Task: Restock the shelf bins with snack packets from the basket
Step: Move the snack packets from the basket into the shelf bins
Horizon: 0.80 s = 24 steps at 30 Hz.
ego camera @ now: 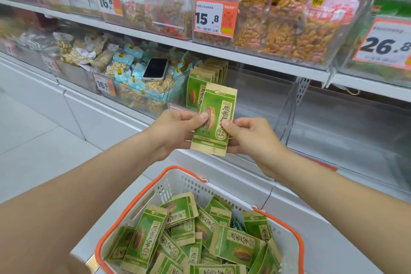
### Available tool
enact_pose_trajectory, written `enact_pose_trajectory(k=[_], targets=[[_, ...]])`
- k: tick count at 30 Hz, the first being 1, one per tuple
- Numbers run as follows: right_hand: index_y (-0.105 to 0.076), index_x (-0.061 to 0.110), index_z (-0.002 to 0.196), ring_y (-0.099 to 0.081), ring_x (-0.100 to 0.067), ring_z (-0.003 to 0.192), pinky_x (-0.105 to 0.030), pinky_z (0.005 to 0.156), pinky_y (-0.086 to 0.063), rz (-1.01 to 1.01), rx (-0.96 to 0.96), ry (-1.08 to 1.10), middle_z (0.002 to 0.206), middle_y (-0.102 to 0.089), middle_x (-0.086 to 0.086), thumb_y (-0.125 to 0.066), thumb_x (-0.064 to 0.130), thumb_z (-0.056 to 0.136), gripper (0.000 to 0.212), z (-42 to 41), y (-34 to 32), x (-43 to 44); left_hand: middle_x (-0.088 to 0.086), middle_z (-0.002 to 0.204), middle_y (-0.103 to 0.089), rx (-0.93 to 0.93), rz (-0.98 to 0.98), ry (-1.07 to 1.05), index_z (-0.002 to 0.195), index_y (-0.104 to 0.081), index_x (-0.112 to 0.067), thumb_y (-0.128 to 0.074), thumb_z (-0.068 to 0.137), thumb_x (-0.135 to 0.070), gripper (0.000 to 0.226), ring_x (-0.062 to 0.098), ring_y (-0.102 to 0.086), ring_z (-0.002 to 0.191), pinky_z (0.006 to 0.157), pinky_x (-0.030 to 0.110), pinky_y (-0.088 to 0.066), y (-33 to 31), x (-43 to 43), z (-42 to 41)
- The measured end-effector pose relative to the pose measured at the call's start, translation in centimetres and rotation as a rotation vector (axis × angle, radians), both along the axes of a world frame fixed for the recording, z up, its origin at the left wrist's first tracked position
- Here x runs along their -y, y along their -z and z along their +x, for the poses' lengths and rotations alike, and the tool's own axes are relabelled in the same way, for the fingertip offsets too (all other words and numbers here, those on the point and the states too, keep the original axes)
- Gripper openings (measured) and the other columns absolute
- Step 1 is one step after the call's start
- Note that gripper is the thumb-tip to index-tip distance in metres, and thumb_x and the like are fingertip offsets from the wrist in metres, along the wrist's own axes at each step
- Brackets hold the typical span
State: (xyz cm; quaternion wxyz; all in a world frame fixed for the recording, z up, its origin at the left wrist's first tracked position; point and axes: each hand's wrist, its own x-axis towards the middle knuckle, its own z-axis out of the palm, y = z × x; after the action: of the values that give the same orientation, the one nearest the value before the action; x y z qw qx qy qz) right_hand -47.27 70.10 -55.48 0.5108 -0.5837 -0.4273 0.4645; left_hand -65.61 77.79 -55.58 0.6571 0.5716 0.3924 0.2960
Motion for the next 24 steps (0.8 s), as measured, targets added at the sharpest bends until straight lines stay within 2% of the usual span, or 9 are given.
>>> enact_pose_trajectory(k=[4, 7, 9, 12, 14, 16, 18, 20, 24], targets=[[-0.066, 0.006, 0.120, -0.079, -0.030, 0.078, -0.037, 0.064, -0.064, 0.038, 0.000, 0.078, 0.090, -0.079, -0.014, -0.063, 0.027, 0.104, 0.026, -0.2, 0.0, -0.9, 0.018, 0.114, -0.077, -0.008, 0.046, 0.100, 0.124, -0.068, -0.004, -0.072, 0.098, -0.019, 0.031, 0.033, -0.076, 0.105, 0.086, 0.043, -0.065, -0.9, -0.2, 0.0], [-0.067, 0.005, 0.118, -0.078, -0.029, 0.073, -0.034, 0.059, -0.062, 0.040, 0.037, 0.122, 0.087, -0.079, -0.013, -0.064, 0.029, 0.104, 0.028, -0.3, -0.1, -2.1, 0.012, 0.109, -0.079, -0.066, 0.169, 0.184, 0.126, -0.065, -0.011, -0.084, 0.081, 0.005, 0.051, 0.027, -0.078, 0.100, 0.075, 0.033, -0.064, -1.3, -0.4, -0.3], [-0.067, 0.002, 0.117, -0.076, -0.029, 0.066, -0.030, 0.052, -0.057, 0.031, 0.044, 0.120, 0.084, -0.079, -0.015, -0.065, 0.028, 0.103, 0.030, -0.3, -0.5, -3.1, 0.012, 0.105, -0.080, -0.087, 0.210, 0.170, 0.126, -0.065, -0.009, -0.085, 0.077, 0.010, 0.057, 0.026, -0.078, 0.098, 0.075, 0.033, -0.064, -1.5, -1.0, -0.3], [-0.064, -0.003, 0.117, -0.076, -0.031, 0.065, -0.030, 0.050, -0.057, 0.014, 0.054, 0.127, 0.083, -0.078, -0.019, -0.066, 0.025, 0.102, 0.032, -0.1, -1.3, -5.0, 0.008, 0.101, -0.081, -0.166, 0.312, 0.126, 0.129, -0.060, -0.010, -0.091, 0.075, -0.001, 0.063, 0.024, -0.079, 0.093, 0.078, 0.037, -0.065, -1.7, -2.5, -0.5], [-0.065, -0.004, 0.112, -0.077, -0.031, 0.066, -0.031, 0.051, -0.058, 0.001, 0.058, 0.153, 0.084, -0.078, -0.020, -0.065, 0.022, 0.103, 0.028, 0.1, -1.5, -6.3, 0.002, 0.095, -0.080, -0.364, 0.521, 0.057, 0.130, -0.059, -0.015, -0.096, 0.072, -0.024, 0.070, 0.018, -0.078, 0.085, 0.078, 0.037, -0.064, -1.7, -3.9, -0.6], [-0.067, -0.004, 0.104, -0.076, -0.028, 0.064, -0.029, 0.050, -0.058, -0.009, 0.051, 0.216, 0.086, -0.077, -0.022, -0.065, 0.020, 0.103, 0.024, 0.3, -1.3, -7.8, -0.006, 0.100, -0.074, -0.549, 0.722, -0.013, 0.130, -0.058, -0.021, -0.096, 0.070, -0.043, 0.074, 0.011, -0.072, 0.086, 0.080, 0.034, -0.060, -1.5, -5.3, -0.9], [-0.065, -0.006, 0.108, -0.076, -0.028, 0.063, -0.029, 0.050, -0.058, -0.002, 0.023, 0.297, 0.088, -0.076, -0.022, -0.068, 0.020, 0.101, 0.027, 0.7, -0.9, -9.5, -0.004, 0.113, -0.065, -0.649, 0.841, -0.024, 0.128, -0.054, -0.021, -0.093, 0.076, -0.041, 0.068, 0.015, -0.064, 0.100, 0.086, 0.035, -0.055, -0.9, -6.6, -1.3], [-0.057, -0.001, 0.116, -0.077, -0.034, 0.067, -0.034, 0.054, -0.061, 0.028, 0.012, 0.367, 0.099, -0.074, -0.024, -0.073, 0.022, 0.097, 0.033, 1.2, -0.6, -11.2, 0.000, 0.121, -0.060, -0.802, 0.992, -0.016, 0.129, -0.052, -0.021, -0.085, 0.085, -0.030, 0.056, 0.023, -0.057, 0.112, 0.096, 0.042, -0.051, -0.3, -8.0, -1.8], [-0.051, 0.028, 0.098, -0.077, -0.031, 0.082, -0.049, 0.068, -0.065, 0.096, 0.279, 0.360, 0.103, -0.075, -0.014, -0.078, 0.032, 0.087, 0.029, 1.2, 0.4, -13.7, 0.003, 0.123, -0.059, -0.971, 1.064, -0.005, 0.130, -0.053, -0.021, -0.072, 0.089, -0.024, 0.045, 0.028, -0.054, 0.117, 0.099, 0.048, -0.048, 0.3, -9.7, -1.9]])
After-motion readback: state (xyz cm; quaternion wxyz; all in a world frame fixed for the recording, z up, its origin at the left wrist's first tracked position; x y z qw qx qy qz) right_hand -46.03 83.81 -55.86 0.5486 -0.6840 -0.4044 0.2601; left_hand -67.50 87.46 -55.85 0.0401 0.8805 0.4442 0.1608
